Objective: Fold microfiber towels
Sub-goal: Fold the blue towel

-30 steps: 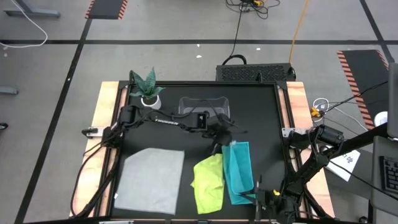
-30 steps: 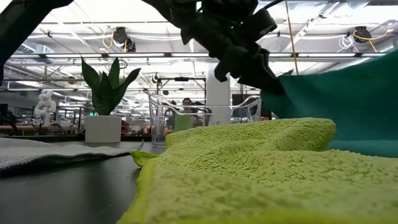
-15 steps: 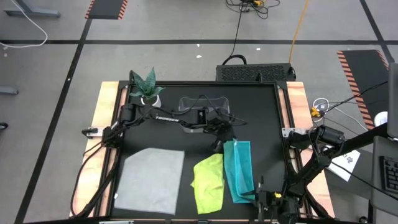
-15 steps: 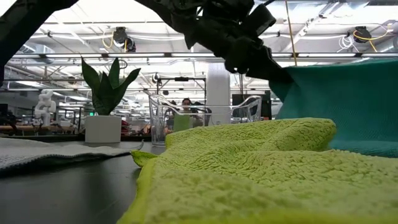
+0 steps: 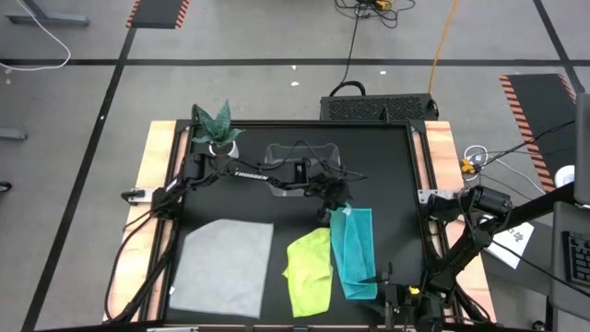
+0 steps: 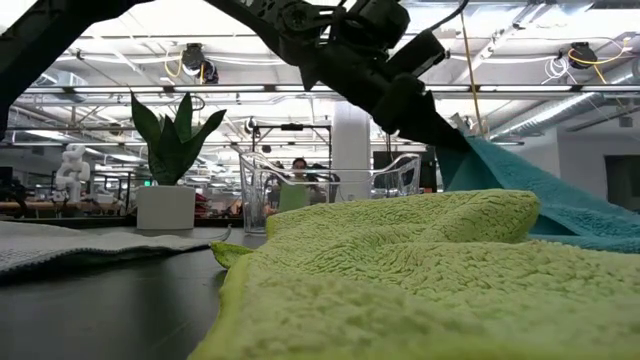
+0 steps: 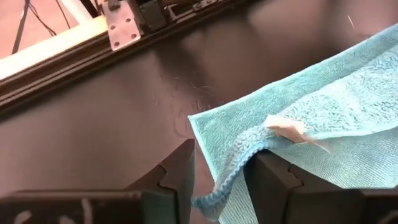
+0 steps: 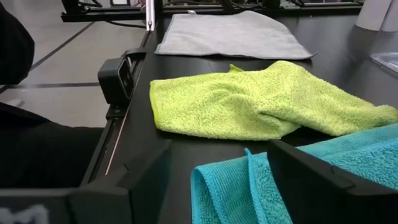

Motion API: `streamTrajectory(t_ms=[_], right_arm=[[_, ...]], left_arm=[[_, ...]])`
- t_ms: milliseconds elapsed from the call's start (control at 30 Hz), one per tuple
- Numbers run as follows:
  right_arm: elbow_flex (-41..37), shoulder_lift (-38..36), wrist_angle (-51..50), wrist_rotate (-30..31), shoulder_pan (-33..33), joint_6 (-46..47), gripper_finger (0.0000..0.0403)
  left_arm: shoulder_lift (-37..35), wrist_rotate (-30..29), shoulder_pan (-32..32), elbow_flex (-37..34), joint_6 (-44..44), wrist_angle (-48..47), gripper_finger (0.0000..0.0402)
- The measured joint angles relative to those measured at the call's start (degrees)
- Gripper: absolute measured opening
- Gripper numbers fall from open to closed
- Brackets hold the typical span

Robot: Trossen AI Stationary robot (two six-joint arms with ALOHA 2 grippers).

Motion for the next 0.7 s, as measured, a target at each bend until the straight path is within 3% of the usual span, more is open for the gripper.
streamTrajectory(t_ms=[200, 500, 700], right_arm=[[0.0, 0.0, -0.07, 0.02, -0.01, 0.03, 0.0256], [-0.58, -0.02, -0.18, 0.02, -0.24, 1.44, 0.0241], [-2.45, -0.02, -0.07, -0.04, -0.24, 6.0, 0.024]], left_arm=[[0.0, -0.35, 0.19, 0.09, 0.07, 2.2, 0.0136], [-0.05, -0.52, 0.06, 6.32, 0.09, -5.71, 0.0136], [-0.09, -0.55, 0.0, 6.81, 0.89, -8.13, 0.0136]])
